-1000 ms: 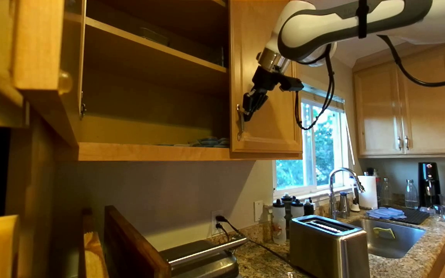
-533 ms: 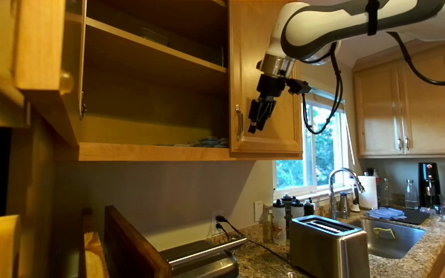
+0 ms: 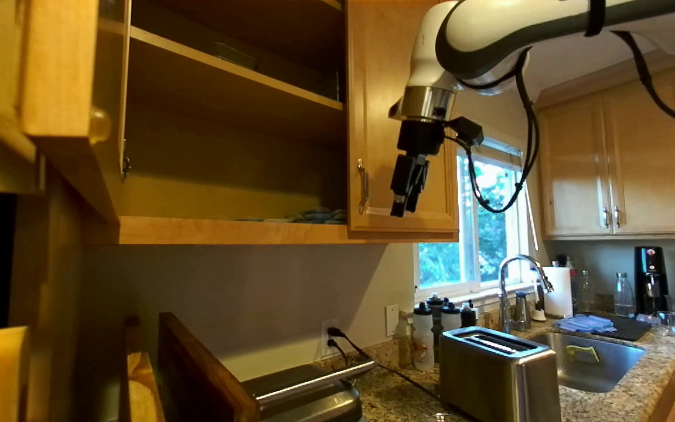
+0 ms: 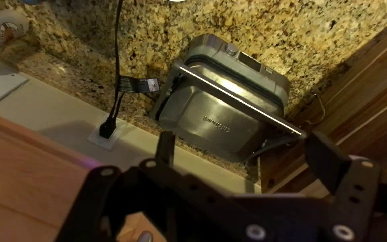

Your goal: Close the top cabinet

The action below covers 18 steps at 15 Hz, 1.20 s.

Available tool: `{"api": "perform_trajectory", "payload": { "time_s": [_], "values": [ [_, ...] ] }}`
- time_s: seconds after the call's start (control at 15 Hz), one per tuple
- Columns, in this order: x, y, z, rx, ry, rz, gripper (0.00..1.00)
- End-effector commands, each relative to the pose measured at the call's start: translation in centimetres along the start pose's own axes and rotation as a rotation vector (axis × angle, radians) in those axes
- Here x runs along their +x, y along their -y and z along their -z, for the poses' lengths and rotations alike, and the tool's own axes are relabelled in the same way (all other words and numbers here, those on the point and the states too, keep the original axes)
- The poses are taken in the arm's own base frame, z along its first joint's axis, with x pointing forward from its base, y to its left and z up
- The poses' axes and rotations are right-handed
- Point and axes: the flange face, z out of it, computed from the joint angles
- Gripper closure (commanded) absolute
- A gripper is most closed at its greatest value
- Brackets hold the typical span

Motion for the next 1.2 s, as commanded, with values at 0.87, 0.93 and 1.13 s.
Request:
{"api": "perform_trajectory", "payload": {
  "time_s": [0.87,0.93,1.13],
  "values": [
    [-0.2,6.5,2.5,0.020,-0.037,0.172,0.00],
    [0.0,7.0,2.7,0.023,-0.043,0.198,0.00],
    [0.1,8.9,3.5,0.059,-0.068,0.299,0.00]
  ]
}}
